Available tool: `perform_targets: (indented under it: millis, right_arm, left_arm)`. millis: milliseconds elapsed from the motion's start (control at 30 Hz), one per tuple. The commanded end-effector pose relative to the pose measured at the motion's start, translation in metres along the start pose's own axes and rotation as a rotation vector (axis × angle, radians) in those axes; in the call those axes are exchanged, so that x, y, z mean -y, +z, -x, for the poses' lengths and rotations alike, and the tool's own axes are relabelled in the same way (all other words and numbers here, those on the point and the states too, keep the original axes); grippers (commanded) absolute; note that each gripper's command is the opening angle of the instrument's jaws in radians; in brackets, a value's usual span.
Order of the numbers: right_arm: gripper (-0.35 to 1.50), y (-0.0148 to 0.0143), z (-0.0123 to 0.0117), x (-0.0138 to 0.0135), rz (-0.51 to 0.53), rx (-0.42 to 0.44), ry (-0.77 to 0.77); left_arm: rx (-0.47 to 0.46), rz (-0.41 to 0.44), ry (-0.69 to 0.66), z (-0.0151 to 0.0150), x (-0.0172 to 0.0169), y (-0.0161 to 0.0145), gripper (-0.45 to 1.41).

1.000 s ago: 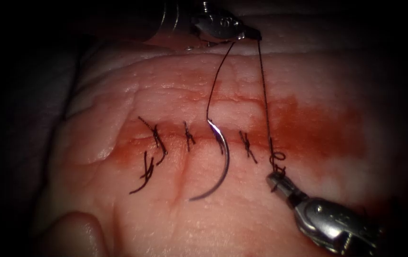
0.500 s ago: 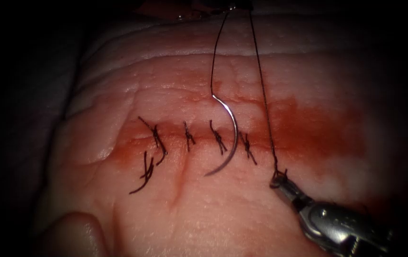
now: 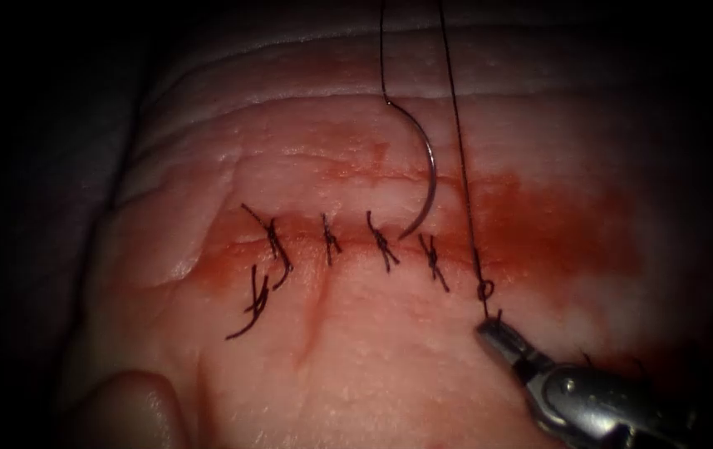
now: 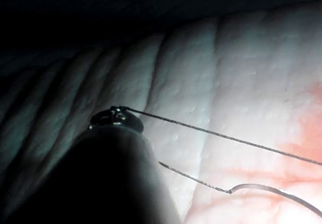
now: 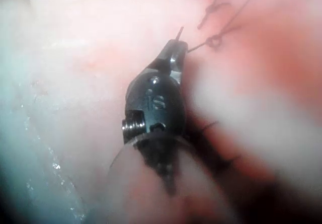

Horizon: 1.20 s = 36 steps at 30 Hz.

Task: Wound Closure
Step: Move the right driver down and the left driver up to tension the knot, then loop the suture once around the right tool, clockwise.

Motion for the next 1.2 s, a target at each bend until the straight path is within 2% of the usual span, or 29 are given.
perform_targets:
  millis: [33,200,367,567,733,933,1133,1200]
  right_arm:
    - [-0.35,-0.0003,0.0006,0.0012,-0.012,0.003,0.001]
    - [-0.35,-0.0009,0.0003,0.0018,-0.019,-0.009,-0.008]
    - [-0.35,-0.0005,0.0005,0.0016,-0.015,-0.019,-0.014]
    - [-0.35,0.0000,0.0010,0.0014,-0.015,-0.026,-0.016]
    - [-0.35,0.0009,0.0020,0.0011,-0.012,-0.021,-0.022]
    - [-0.35,0.0007,0.0043,0.0014,-0.028,0.037,-0.049]
    - [-0.35,-0.0002,0.0040,0.0019,-0.031,0.049,-0.051]
    - [-0.35,-0.0001,0.0036,0.0018,-0.041,0.031,-0.045]
  left_arm:
    - [0.000,-0.003,-0.001,-0.0002,0.0005,0.0009,-0.45]
    - [-0.011,-0.029,0.003,0.0000,0.0017,0.0016,-0.45]
    - [-0.049,-0.099,-0.004,0.0002,0.0035,0.0026,-0.45]
    - [-0.052,-0.148,-0.018,0.0006,0.0058,0.0042,-0.45]
    - [-0.058,-0.165,-0.013,0.0013,0.0071,0.0064,-0.45]
    - [-0.065,-0.182,0.000,0.0026,0.0088,0.0085,-0.45]
    - [-0.063,-0.189,0.008,0.0035,0.0101,0.0094,-0.45]
    - [-0.052,-0.168,0.023,0.0038,0.0097,0.0094,-0.45]
